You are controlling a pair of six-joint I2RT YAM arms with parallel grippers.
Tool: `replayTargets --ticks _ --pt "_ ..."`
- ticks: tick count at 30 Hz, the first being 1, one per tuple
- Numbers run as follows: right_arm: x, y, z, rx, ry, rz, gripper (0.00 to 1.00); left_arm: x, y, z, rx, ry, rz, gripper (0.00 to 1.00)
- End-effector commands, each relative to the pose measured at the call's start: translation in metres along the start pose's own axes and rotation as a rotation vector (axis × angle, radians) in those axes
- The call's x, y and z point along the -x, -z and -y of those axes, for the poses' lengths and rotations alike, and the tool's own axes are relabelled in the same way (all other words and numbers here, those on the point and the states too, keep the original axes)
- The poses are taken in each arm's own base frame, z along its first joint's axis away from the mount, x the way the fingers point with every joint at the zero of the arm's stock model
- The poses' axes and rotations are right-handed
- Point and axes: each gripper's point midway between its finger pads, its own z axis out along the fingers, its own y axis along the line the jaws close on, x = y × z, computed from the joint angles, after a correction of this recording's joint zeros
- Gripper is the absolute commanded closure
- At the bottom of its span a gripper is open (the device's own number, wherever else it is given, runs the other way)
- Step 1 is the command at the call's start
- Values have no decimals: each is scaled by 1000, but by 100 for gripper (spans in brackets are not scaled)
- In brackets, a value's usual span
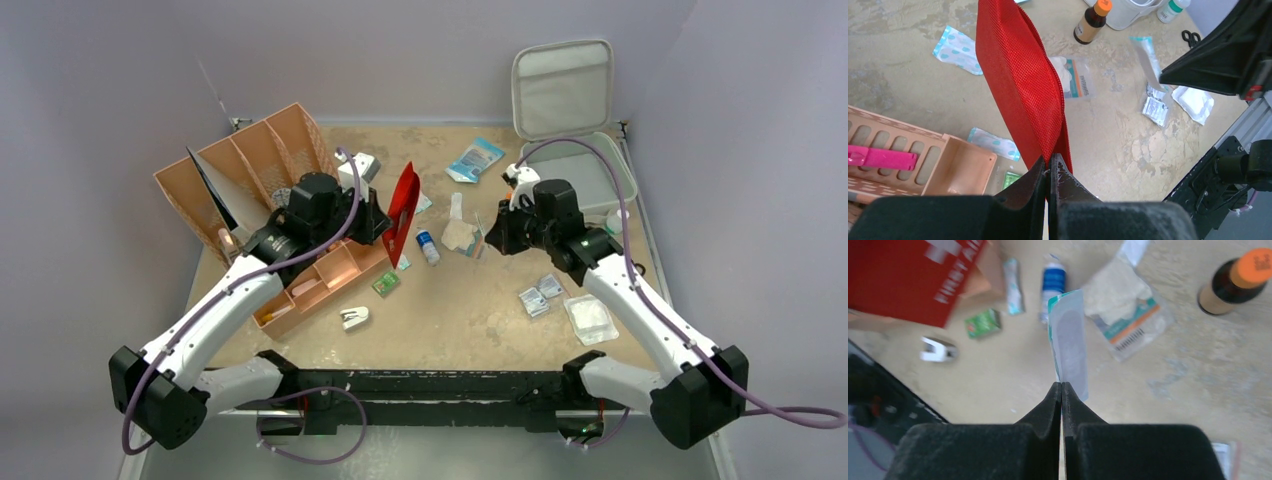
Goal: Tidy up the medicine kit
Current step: Pick up the medical item at the center of the board, then place the medical item at the medicine pouch.
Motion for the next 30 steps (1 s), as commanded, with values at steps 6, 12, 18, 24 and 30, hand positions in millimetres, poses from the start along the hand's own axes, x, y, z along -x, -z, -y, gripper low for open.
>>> replayTargets --ticks 6,12,18,24,30 --pt "90 27 -70 220 -366 276 100 14 -12 3 -14 23 43 100" --pt "114 30 -90 307 -543 328 100 16 -15 9 -51 32 56 100" --pt "126 20 -106 390 -688 332 100 13 -17 9 -56 28 47 100" --pt "136 7 -125 456 -762 309 100 15 -15 10 -60 19 55 100" --pt "144 -7 -142 506 -823 278 100 15 -14 11 -66 14 58 100"
